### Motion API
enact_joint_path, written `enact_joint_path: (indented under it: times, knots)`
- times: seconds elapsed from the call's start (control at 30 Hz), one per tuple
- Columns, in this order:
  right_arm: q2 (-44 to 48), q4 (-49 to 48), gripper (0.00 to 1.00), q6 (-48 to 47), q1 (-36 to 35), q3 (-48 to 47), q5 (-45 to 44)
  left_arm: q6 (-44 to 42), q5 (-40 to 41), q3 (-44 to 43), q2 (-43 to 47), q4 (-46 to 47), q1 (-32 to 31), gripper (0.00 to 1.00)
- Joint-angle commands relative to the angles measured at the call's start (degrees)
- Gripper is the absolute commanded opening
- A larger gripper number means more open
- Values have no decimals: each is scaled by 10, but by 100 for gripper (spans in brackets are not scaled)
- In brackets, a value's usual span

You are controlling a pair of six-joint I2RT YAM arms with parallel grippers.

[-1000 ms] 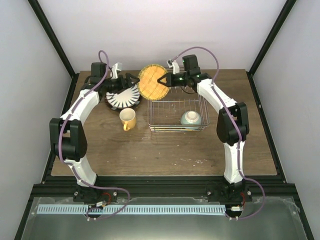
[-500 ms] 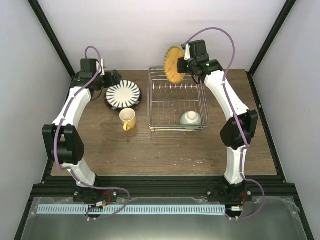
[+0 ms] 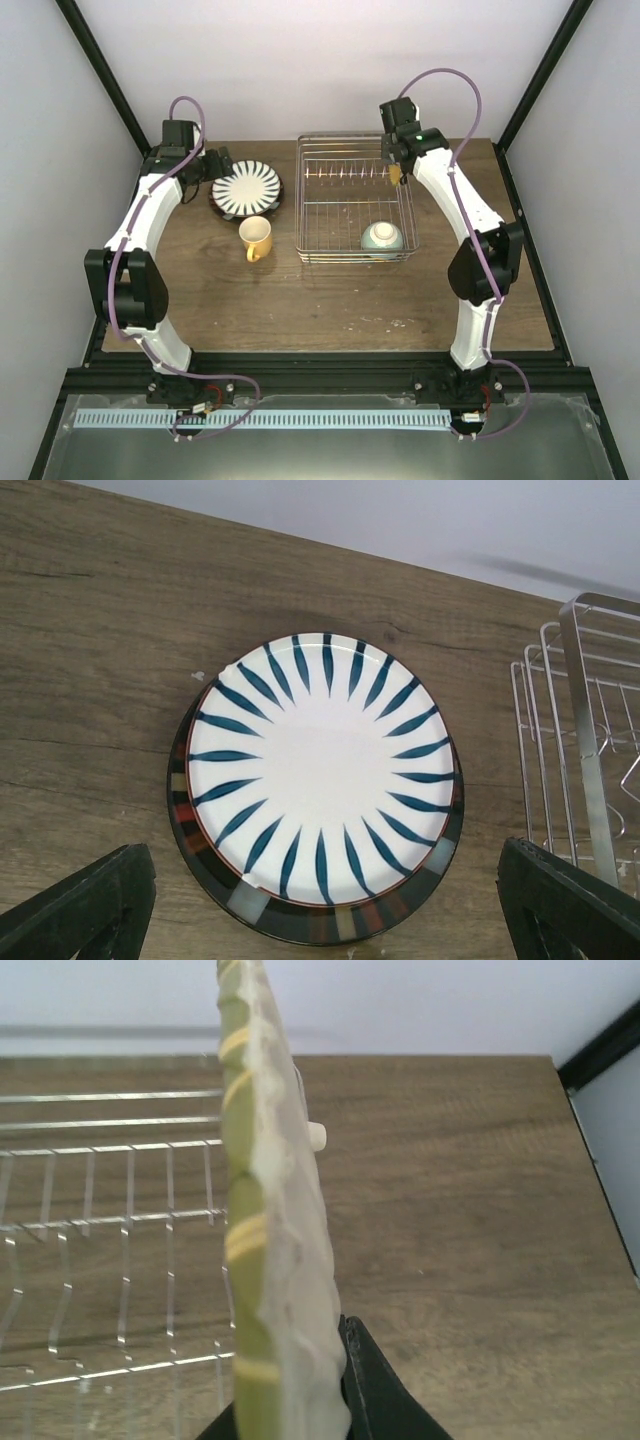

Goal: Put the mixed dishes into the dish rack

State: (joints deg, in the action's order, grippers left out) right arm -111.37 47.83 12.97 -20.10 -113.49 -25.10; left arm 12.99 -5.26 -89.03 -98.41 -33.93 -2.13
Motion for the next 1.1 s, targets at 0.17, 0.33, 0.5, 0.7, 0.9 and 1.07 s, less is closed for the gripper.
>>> enact_joint_path:
  times: [0.17,0.33,0.5,0.7,0.9,1.07]
  knots:
    - [47,-15,1,11,14,60,-48,-10,-15,5,-4,-4,-1,95]
    - [44,-30,1,8,16,80,-36,-11,-17,4,-5,-3,-1,95]
    - [41,-41,1,-3,16,78,-39,-11,-19,3,-8,-5,-1,95]
    - [30,-64,1,-29,17,81,-44,-11,-21,3,-13,-5,0,94]
    - [14,-90,1,-47,17,81,-40,-11,-20,3,-16,-6,-1,94]
    - [7,-114,1,-67,17,78,-44,-9,-22,1,-18,-5,-1,94]
